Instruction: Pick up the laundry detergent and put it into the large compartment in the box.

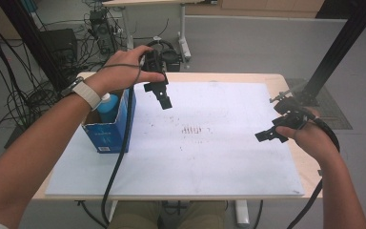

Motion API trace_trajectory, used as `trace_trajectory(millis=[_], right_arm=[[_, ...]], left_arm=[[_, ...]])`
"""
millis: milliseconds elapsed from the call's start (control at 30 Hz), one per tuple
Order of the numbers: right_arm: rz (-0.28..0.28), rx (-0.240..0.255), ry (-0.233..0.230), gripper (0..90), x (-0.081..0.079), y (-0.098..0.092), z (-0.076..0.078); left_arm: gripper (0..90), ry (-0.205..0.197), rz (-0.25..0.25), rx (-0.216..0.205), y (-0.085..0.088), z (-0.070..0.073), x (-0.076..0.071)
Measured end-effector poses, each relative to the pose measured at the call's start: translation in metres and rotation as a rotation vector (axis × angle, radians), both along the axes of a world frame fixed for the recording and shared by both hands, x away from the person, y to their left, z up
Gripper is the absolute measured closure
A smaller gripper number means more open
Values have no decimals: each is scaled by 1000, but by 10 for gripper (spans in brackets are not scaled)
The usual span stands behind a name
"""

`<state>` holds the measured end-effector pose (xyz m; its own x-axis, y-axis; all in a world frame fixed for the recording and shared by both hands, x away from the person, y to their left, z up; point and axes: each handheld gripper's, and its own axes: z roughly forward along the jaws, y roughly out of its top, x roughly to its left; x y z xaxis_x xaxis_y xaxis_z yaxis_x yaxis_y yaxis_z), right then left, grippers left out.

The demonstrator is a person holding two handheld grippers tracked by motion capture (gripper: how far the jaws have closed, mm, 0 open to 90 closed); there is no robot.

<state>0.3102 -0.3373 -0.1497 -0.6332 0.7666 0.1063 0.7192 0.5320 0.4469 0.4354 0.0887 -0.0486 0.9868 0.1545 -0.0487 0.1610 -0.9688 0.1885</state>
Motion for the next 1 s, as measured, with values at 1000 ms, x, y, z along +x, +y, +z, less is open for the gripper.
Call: trace_trajectory(millis=[1000], right_arm=[[0, 0, 2, 92, 6, 2, -3]], left_arm=[[59, -8, -28, -5, -7, -28, 3]])
